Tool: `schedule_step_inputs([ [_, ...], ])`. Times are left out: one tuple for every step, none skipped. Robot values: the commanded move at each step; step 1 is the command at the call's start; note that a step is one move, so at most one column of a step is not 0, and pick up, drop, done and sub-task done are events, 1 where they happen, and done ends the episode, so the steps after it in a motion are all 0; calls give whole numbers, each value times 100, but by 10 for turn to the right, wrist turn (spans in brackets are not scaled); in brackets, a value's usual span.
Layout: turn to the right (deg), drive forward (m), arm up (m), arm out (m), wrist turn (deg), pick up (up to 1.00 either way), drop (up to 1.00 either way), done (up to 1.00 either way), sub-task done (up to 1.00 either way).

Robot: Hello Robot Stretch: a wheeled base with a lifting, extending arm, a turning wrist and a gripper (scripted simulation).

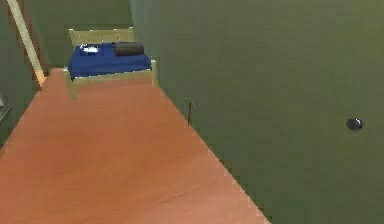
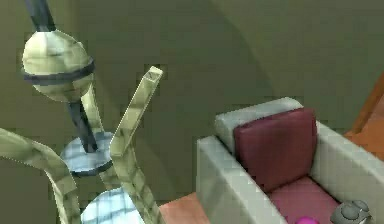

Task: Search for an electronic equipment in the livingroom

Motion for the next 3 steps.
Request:
schedule_step_inputs([
  [-450, 0, 0, 0, 0, 0, 0, 0, 0],
  [-450, 0, 0, 0, 0, 0, 0, 0, 0],
  [-180, 0, 0, 0, 0, 0, 0, 0, 0],
])
